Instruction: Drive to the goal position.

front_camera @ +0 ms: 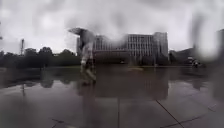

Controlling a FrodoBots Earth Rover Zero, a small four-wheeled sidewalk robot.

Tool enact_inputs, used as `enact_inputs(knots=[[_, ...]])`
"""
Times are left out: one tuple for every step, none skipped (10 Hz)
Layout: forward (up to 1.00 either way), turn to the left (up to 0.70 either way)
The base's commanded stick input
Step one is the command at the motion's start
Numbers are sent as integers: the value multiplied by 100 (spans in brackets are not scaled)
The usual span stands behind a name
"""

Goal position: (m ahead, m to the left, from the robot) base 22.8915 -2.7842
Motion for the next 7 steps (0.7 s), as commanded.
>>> enact_inputs(knots=[[70, 0], [70, 0], [70, 0], [70, 0], [70, 0], [70, 0], [70, 0]])
